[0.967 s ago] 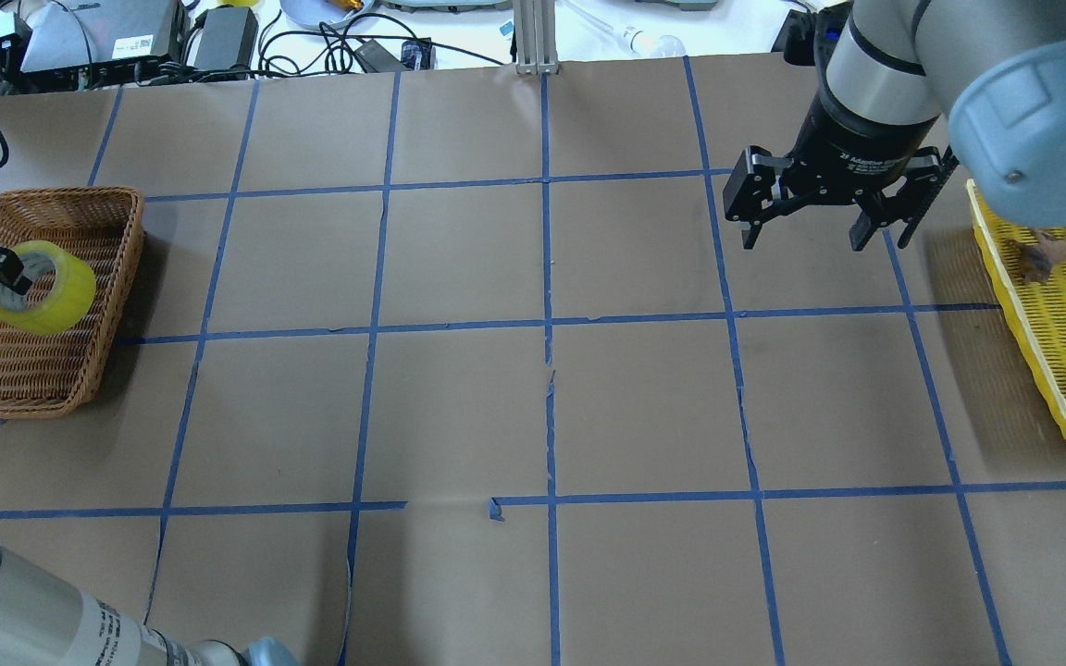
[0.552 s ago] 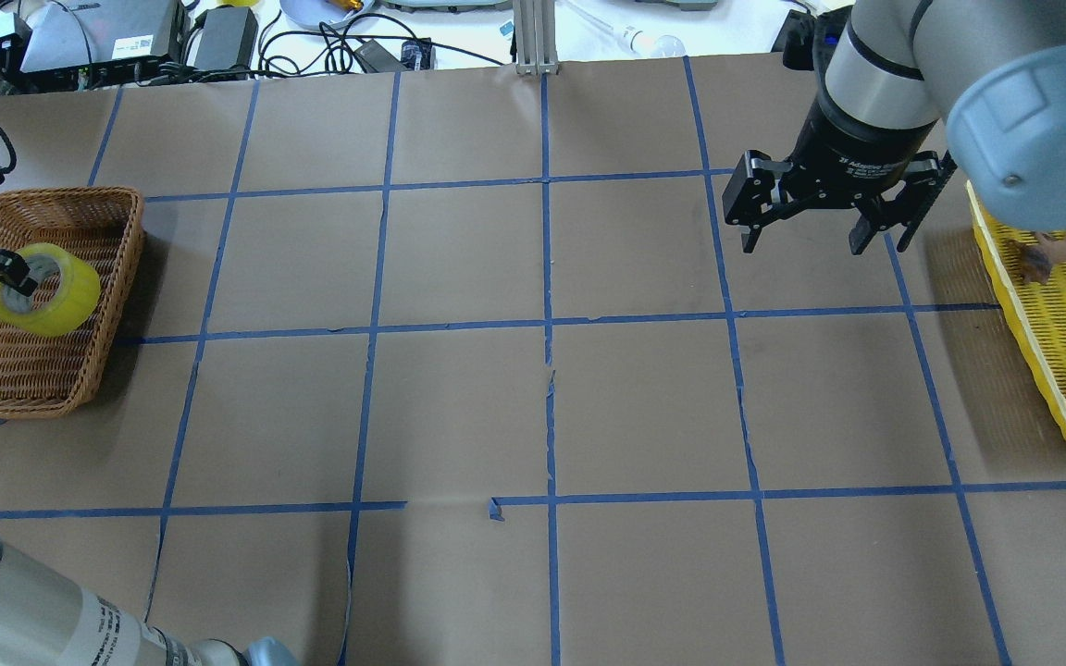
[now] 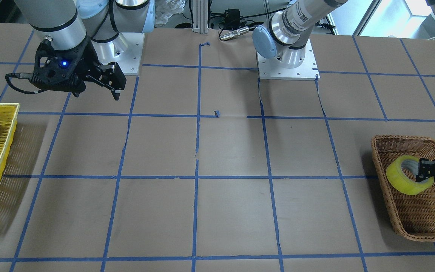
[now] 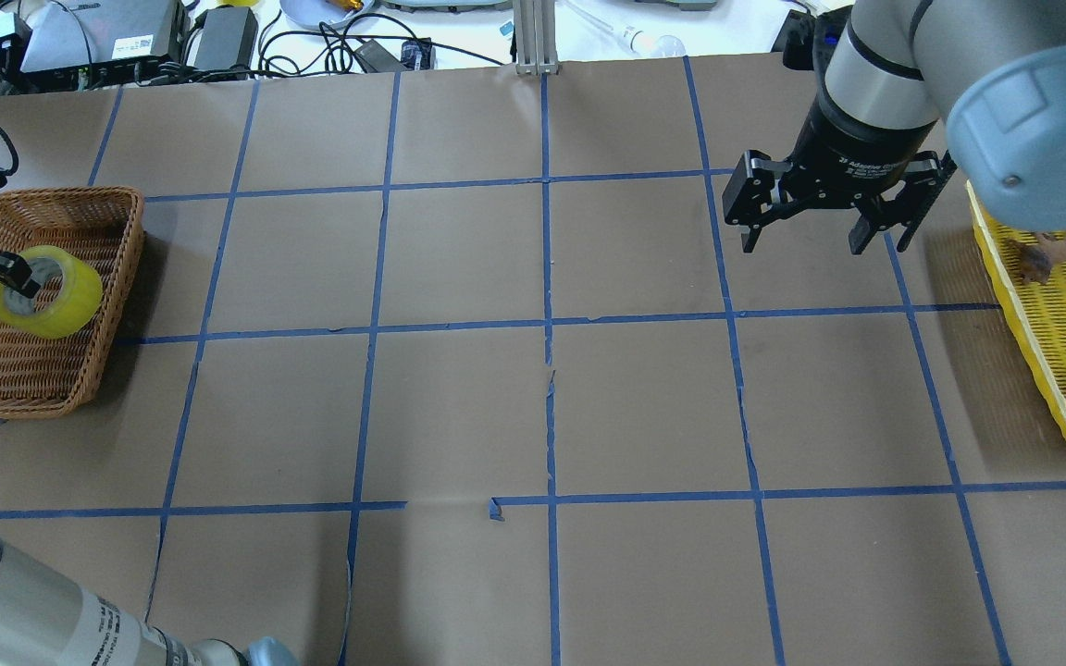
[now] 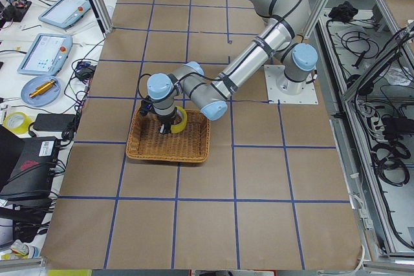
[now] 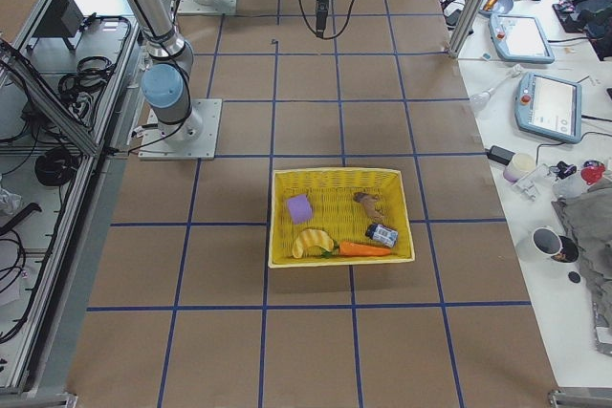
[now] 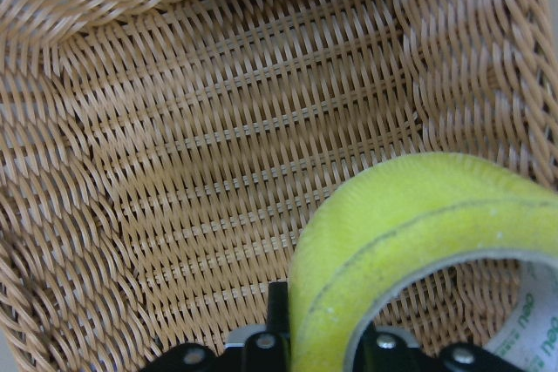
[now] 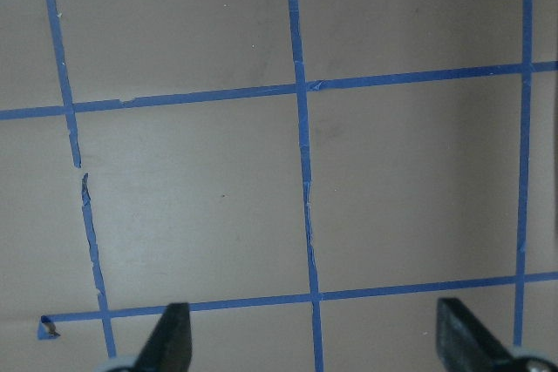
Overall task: Transfer tape with both arms
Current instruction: 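Lower the tape roll into the wicker basket and open the left gripper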
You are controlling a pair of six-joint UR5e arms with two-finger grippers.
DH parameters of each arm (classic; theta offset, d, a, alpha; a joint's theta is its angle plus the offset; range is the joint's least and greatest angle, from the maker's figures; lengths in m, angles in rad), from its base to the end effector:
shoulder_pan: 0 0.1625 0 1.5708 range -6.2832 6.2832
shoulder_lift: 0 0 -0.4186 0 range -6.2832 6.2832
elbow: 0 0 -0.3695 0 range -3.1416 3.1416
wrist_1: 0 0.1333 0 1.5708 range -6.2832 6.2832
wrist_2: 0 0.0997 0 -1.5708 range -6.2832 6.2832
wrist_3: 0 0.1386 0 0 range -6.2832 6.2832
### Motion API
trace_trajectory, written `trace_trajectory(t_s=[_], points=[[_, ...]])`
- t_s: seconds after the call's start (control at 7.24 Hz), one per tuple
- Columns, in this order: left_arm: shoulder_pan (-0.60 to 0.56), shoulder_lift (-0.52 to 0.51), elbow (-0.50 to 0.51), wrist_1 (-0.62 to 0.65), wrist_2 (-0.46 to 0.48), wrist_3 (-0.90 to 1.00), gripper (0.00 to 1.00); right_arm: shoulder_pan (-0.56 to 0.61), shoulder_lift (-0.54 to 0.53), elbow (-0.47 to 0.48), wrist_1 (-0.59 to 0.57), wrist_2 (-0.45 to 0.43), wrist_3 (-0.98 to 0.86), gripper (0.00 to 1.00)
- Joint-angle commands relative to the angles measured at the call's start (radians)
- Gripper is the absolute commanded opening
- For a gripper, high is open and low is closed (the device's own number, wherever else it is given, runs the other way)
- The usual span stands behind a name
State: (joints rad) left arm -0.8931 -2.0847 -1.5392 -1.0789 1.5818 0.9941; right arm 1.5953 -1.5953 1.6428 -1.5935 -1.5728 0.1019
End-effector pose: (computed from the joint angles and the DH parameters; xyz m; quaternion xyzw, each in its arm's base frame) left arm 0.2950 -0.5766 0.2180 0.1575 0.9875 0.0009 0.0072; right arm 0.1441 -0.4517 0.4224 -0.0387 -0.9992 -0.0123 0.0018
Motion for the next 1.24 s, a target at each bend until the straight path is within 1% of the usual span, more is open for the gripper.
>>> trace_trajectory(t_s=[0.0, 0.14, 0.28, 0.41, 0.55, 0.69, 0.83, 0.97, 1.1], points=[[-0.001, -0.001, -0.001, 0.0, 0.001, -0.008, 0.0, 0.0, 0.0, 0.0, 0.0, 0.0, -0.001, 1.0], [-0.001, -0.006, -0.002, 0.0, 0.001, -0.005, 0.0, 0.0, 0.0, 0.0, 0.001, -0.001, -0.001, 1.0], [-0.001, -0.018, 0.002, 0.008, 0.0, -0.008, 0.68, 0.0, 0.0, 0.0, 0.0, 0.0, -0.001, 1.0], [0.0, -0.021, 0.002, 0.051, 0.0, 0.001, 0.83, 0.0, 0.0, 0.0, 0.001, -0.001, 0.001, 1.0], [0.0, -0.021, 0.007, 0.053, 0.001, 0.001, 0.92, 0.0, 0.0, 0.0, 0.003, -0.001, -0.001, 1.0], [-0.001, -0.012, 0.008, 0.051, 0.0, -0.009, 0.95, 0.0, 0.0, 0.0, 0.001, 0.0, -0.001, 1.0], [-0.024, 0.02, 0.008, 0.044, 0.001, -0.02, 0.95, 0.0, 0.0, 0.0, 0.001, 0.001, -0.001, 1.0], [-0.074, 0.059, 0.011, 0.037, 0.012, -0.04, 0.95, 0.0, 0.0, 0.0, 0.0, 0.002, -0.001, 1.0], [-0.111, 0.102, 0.04, -0.023, 0.018, -0.049, 0.95, -0.003, 0.002, -0.003, -0.003, 0.001, -0.001, 1.0]])
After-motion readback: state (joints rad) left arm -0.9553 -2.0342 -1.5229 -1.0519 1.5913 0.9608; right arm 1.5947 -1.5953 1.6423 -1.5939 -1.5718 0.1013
